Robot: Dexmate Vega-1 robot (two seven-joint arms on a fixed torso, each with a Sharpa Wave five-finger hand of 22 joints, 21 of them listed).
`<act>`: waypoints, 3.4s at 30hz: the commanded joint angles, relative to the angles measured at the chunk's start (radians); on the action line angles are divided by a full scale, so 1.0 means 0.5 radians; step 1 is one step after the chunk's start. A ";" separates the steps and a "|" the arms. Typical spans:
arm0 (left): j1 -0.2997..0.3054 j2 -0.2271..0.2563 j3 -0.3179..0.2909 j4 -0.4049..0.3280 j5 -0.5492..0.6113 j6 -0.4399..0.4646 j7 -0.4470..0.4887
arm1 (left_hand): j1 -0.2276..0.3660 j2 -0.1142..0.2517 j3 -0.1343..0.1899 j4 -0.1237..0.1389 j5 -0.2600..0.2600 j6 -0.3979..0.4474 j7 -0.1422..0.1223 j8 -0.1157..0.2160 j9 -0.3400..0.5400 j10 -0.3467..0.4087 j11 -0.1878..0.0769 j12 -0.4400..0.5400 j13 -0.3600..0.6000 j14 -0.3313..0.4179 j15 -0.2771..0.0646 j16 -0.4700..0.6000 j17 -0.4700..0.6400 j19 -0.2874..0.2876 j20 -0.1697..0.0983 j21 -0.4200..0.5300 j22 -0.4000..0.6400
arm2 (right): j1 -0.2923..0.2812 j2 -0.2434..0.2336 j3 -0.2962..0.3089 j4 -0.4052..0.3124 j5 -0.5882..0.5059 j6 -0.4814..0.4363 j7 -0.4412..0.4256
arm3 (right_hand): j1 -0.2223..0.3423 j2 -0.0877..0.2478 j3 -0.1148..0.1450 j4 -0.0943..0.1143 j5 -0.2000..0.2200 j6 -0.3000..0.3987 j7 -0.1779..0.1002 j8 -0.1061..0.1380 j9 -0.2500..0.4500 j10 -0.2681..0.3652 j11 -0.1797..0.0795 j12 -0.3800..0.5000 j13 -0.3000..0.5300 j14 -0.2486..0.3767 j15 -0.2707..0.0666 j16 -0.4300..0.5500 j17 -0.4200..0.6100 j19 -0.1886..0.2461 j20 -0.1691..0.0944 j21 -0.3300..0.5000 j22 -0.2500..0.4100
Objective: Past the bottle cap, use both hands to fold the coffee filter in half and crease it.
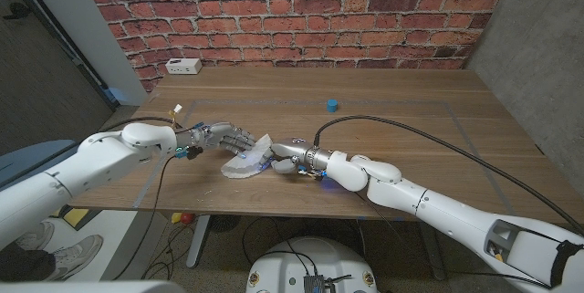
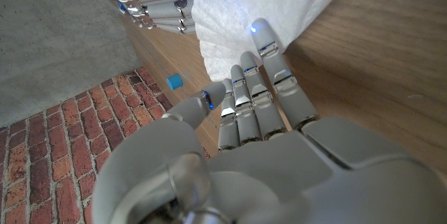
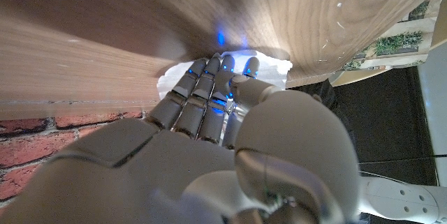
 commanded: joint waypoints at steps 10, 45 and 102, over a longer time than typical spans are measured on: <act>-0.375 -0.081 0.311 0.068 0.247 0.389 -0.091 | -0.008 -0.033 -0.047 0.007 0.004 -0.097 0.026 -0.028 -0.024 -0.092 -0.028 -0.033 0.005 -0.061 -0.001 -0.035 -0.007 -0.085 0.009 -0.006 -0.005 | -0.048 -0.076 0.117 -0.098 0.061 -0.138 -0.087 | -0.358 -0.149 -0.352 0.123 -0.166 -0.023 0.021 -0.008 0.000 0.002 0.049 -0.030 0.005 0.015 0.043 0.012 0.062 0.029 0.073 0.028 0.002; -0.413 -0.096 0.358 -0.070 0.444 0.342 0.018 | -0.077 -0.035 -0.149 0.029 -0.043 -0.171 -0.146 0.020 -0.073 -0.276 -0.116 -0.017 -0.001 -0.277 -0.009 -0.045 -0.009 -0.335 0.087 -0.090 -0.008 | -0.209 -0.192 0.362 -0.301 -0.035 -0.071 -0.661 | -0.006 -0.012 -0.297 -0.065 -0.327 -0.016 -0.149 0.012 0.008 -0.158 -0.252 -0.062 0.030 -0.097 -0.203 0.033 0.199 -0.036 -0.005 0.038 0.025; -0.482 -0.150 0.513 -0.399 1.082 0.443 0.019 | 0.106 -0.053 -0.114 -0.067 0.047 -0.078 -0.289 0.013 -0.098 -0.147 -0.261 -0.020 -0.022 -0.217 -0.106 -0.060 -0.039 -0.540 -0.008 -0.026 0.030 | 0.284 0.020 -0.051 0.049 -0.281 -0.625 0.118 | -0.781 -0.019 -0.866 0.645 -0.361 -0.215 -0.056 0.094 -0.007 -0.311 -0.069 0.074 0.003 -0.353 -0.047 0.093 0.058 -0.203 0.077 0.040 0.012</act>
